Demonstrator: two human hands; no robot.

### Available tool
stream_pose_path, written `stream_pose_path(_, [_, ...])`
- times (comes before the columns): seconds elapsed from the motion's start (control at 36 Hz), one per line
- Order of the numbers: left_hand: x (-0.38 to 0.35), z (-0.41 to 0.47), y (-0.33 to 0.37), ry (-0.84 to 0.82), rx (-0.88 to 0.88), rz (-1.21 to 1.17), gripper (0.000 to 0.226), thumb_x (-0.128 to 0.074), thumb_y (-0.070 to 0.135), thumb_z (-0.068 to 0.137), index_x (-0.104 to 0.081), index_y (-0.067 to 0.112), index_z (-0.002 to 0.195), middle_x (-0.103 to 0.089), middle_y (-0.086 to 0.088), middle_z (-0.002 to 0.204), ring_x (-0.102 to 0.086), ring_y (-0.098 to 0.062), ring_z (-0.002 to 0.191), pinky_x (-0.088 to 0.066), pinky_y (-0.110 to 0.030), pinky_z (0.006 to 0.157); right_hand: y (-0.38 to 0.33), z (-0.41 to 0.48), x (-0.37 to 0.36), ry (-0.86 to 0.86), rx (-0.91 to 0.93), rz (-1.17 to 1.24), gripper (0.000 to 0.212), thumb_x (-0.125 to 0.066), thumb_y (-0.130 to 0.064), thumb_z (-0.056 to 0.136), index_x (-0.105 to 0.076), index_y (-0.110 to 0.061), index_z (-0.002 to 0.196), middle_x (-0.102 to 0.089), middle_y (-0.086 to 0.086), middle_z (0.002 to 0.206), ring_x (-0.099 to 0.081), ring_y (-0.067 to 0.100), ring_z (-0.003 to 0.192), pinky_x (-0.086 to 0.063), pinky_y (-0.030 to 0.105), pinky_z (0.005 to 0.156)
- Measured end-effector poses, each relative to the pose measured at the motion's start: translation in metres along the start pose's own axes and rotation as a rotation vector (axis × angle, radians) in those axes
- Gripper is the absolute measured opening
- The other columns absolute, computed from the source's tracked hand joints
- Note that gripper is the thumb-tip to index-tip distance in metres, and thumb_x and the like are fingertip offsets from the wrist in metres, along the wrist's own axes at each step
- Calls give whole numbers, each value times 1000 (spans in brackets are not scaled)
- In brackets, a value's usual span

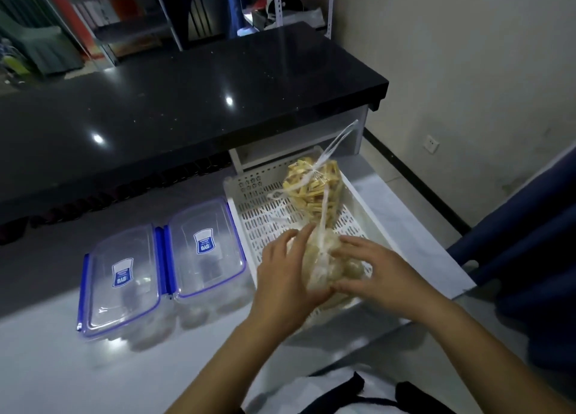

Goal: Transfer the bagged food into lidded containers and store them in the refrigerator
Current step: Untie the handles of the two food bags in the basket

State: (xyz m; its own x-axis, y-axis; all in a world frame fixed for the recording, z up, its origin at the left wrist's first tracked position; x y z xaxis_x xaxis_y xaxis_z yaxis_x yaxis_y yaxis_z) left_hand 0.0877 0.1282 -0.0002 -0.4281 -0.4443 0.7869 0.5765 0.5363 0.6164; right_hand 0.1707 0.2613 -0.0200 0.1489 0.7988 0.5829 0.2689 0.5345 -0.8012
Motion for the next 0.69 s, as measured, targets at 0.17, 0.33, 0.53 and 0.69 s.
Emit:
stream_pose_path(0.17, [6,-2,-30,-139,79,-206,86,-78,54,78,-35,39,151,-29,15,159,-21,-4,147,-22,-34,123,19,-8,-4,76,7,-24,39,-77,-37,84,-68,-41,122,-33,-47,139,-38,-21,124,-31,9,99])
stream_pose_path(0.33, [19,14,-23,-132,17,-198,41,-71,31,92,-60,39,130,-51,17,144,-40,3,137,-31,-29,117,13,-9,-1,85,17,-50,36,-74,-39,86,-68,-41,121,-41,-32,144,-39,-8,128,-32,22,106])
stream_pose_path(0.53, [20,41,-9,-179,-47,-53,24,-71,28,91,-72,32,115,-62,14,129,-52,1,121,-31,-6,97,-1,7,18,166,29,-38,37,-73,-30,88,-66,-38,124,-50,-21,137,-43,3,129,-34,26,109])
stream_pose_path(0.69, [-1,55,-4,-255,-25,74,27,-75,33,84,-73,31,111,-67,13,119,-62,-10,109,-49,-34,95,3,25,3,77,-55,-101,31,-68,-31,91,-69,-37,121,-53,-16,141,-52,8,123,-40,26,102])
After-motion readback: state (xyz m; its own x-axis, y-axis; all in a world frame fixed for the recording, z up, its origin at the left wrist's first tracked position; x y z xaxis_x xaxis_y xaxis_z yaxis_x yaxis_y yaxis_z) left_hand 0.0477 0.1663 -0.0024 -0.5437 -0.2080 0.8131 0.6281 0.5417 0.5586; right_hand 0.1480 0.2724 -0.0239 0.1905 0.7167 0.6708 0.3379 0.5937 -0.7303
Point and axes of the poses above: each hand's wrist, its own z-axis towards the middle knuckle, its own x-axis out of the back of the hand, y = z × x, the point moved 9 cm from there along z, towards the middle knuckle
